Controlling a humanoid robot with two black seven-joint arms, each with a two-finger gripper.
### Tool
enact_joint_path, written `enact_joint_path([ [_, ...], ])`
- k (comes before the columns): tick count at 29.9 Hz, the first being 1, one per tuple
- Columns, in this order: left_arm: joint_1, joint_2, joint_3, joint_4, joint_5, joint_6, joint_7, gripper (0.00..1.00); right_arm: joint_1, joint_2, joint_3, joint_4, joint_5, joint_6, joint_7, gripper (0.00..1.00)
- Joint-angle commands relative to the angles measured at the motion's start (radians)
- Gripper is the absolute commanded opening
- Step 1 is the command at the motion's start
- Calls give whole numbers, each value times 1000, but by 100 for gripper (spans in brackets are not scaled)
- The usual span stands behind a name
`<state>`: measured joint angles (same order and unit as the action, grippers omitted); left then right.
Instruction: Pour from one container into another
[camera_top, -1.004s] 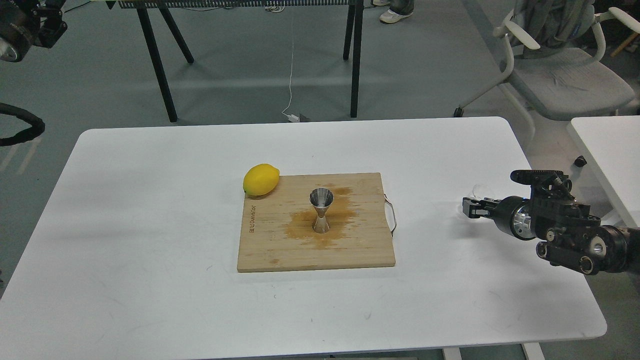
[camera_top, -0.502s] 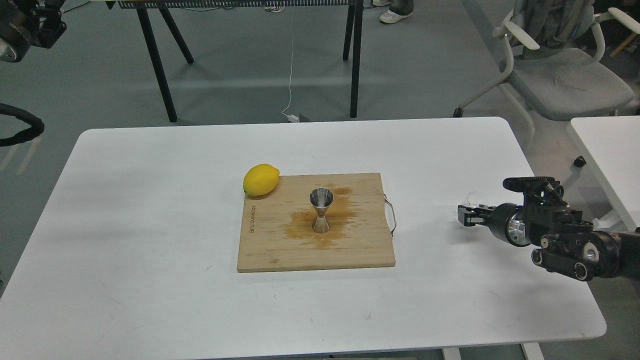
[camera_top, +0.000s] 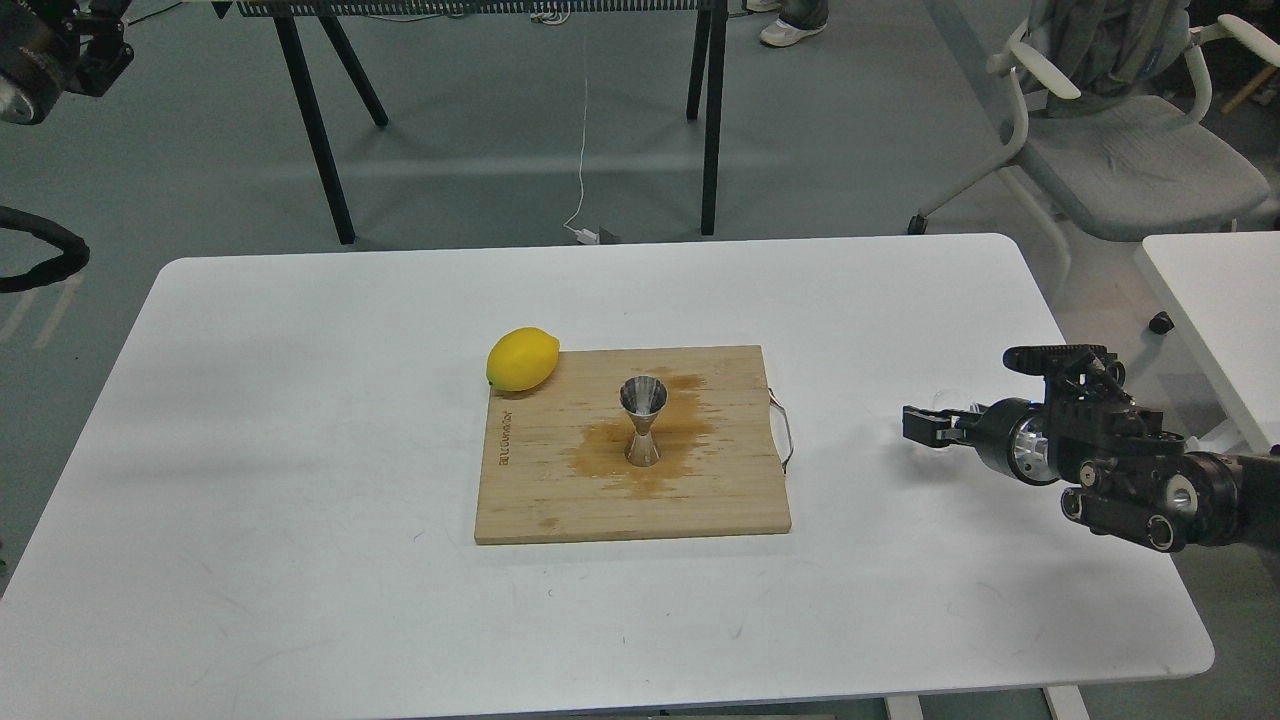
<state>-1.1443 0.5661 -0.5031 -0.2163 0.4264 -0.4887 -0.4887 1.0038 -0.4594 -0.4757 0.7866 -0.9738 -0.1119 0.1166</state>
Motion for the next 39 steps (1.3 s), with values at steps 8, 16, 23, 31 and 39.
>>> enact_joint_path([
  [8, -2, 0, 0, 0, 0, 0, 0, 100, 96, -131, 0, 123, 1, 2, 18, 92],
  [16, 0, -3, 0, 8, 0, 0, 0, 100, 180, -212, 201, 155, 35, 15, 18, 92],
  [23, 8, -54, 6, 11, 5, 0, 0, 100, 135, -206, 558, 106, 298, 49, 20, 92],
  [31, 21, -106, 8, 11, 11, 0, 0, 100, -52, -203, 886, 89, 809, 181, 73, 92],
  [39, 57, -156, 29, 11, 2, 0, 0, 100, -367, -202, 1297, 83, 1124, 507, 75, 93],
])
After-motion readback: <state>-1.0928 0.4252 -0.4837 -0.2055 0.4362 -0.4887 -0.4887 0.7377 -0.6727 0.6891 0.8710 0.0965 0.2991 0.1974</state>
